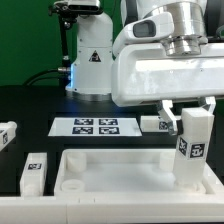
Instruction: Assemble desk
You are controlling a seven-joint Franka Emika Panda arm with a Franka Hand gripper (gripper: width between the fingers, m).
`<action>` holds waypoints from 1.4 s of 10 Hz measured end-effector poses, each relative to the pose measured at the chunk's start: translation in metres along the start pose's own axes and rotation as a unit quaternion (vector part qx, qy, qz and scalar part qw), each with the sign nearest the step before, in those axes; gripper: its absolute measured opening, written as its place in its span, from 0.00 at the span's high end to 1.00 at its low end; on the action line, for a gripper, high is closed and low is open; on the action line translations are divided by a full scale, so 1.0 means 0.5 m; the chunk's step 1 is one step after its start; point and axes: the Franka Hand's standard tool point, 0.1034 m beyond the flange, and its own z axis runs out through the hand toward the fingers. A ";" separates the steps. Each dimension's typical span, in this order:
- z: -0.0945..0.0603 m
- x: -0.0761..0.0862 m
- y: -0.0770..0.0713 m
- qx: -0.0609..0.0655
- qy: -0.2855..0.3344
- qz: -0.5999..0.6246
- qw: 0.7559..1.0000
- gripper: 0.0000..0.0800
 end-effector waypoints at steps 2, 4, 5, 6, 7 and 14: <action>0.000 0.000 0.000 0.000 0.000 0.000 1.000 0.54; 0.001 0.000 0.000 0.000 -0.001 0.000 1.000 0.22; 0.003 0.003 0.006 0.005 -0.029 0.004 1.000 0.20; 0.000 0.017 0.015 0.008 -0.047 0.019 0.999 0.20; -0.001 0.023 0.008 0.018 -0.087 0.035 0.995 0.19; 0.010 0.014 -0.027 0.044 -0.217 0.054 0.974 0.33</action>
Offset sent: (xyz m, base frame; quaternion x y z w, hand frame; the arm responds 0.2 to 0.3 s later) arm 0.0000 0.0000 0.0000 0.0000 0.0000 0.0000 1.0000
